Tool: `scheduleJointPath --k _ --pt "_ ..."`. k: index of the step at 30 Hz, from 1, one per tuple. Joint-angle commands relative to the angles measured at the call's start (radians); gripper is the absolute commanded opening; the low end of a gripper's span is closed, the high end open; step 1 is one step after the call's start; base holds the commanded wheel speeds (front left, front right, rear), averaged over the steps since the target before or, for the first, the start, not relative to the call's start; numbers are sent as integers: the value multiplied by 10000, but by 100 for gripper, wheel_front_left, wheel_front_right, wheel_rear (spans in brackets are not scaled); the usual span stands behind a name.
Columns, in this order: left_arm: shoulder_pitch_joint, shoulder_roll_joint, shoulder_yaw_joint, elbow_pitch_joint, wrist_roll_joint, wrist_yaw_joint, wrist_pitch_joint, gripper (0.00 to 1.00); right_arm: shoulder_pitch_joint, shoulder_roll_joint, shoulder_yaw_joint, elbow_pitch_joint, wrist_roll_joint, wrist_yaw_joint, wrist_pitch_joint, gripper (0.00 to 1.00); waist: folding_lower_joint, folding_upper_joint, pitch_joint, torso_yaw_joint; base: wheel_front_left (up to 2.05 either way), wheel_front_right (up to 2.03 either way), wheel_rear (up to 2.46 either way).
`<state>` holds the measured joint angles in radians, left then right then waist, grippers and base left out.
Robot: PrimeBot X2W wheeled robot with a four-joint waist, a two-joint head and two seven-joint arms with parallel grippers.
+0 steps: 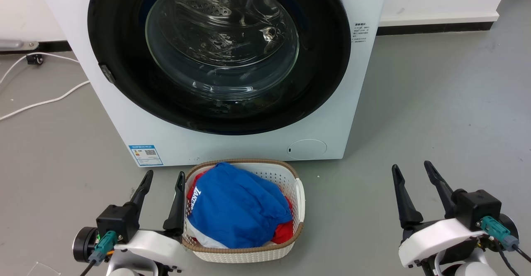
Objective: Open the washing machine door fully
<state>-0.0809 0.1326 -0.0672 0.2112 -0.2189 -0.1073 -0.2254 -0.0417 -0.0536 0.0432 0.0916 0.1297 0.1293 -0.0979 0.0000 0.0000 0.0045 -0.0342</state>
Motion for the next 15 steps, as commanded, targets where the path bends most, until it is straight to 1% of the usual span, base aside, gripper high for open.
scheduleJointPath --k 1,15 --pt "-63 -4 15 -7 250 -34 -104 100 -82 36 29 -79 -268 21 -89 100 0 0 1 -10 0 0 0" --pt "-102 -207 231 275 764 -163 -357 100 -89 47 118 10 -616 12 -359 100 0 0 4 -49 0 0 0"
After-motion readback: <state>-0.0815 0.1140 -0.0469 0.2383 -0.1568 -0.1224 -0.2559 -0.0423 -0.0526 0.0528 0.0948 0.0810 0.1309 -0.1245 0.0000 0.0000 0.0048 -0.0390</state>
